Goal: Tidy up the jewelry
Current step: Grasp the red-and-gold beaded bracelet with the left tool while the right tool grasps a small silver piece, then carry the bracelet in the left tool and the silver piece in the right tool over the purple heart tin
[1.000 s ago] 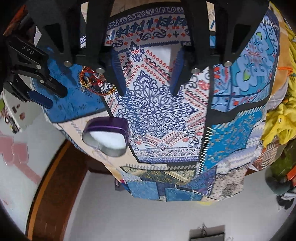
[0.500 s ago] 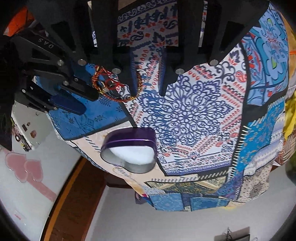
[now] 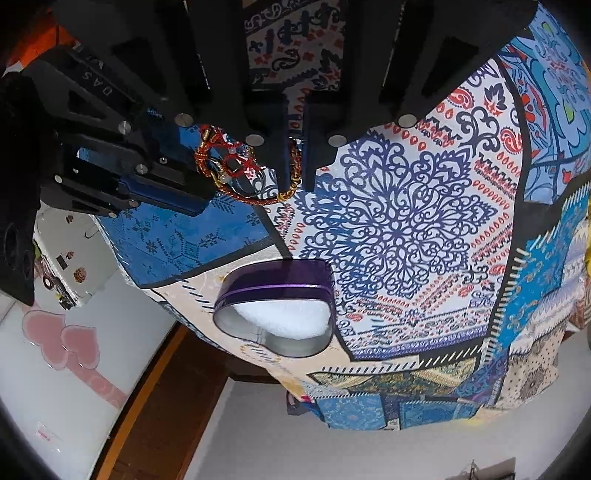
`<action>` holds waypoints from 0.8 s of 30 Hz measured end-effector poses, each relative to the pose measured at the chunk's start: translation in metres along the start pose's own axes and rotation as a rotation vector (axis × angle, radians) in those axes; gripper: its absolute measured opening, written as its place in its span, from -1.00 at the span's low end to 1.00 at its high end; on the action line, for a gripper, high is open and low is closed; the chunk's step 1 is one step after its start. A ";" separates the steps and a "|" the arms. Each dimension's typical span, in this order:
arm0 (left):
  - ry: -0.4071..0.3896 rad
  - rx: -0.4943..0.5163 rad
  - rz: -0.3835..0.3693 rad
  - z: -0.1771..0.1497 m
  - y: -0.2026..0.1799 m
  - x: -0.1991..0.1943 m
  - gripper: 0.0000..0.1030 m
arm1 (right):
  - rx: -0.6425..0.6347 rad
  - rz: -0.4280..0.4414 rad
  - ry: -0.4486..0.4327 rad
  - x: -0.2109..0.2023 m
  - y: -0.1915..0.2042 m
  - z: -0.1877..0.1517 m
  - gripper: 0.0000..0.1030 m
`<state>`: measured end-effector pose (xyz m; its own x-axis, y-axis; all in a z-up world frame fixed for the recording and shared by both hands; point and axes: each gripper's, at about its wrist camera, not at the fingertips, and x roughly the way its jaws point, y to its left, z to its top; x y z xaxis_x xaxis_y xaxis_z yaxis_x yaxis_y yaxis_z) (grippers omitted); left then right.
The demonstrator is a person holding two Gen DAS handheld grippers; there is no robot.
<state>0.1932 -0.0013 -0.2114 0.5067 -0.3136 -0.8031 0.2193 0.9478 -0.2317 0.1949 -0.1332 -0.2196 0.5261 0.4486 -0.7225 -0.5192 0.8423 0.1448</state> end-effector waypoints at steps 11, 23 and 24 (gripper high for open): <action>-0.097 0.030 0.017 0.003 -0.008 -0.031 -0.93 | 0.025 -0.037 -0.044 -0.019 -0.004 0.006 -0.85; -0.187 -0.005 0.050 0.015 0.001 -0.068 -0.92 | 0.019 -0.079 -0.111 -0.041 -0.003 0.019 -0.85; -0.196 -0.006 0.055 0.016 0.002 -0.070 -0.93 | 0.018 -0.082 -0.117 -0.042 -0.003 0.021 -0.85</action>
<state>0.1718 0.0213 -0.1465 0.6702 -0.2660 -0.6929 0.1818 0.9640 -0.1942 0.1886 -0.1485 -0.1756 0.6415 0.4090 -0.6490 -0.4599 0.8821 0.1014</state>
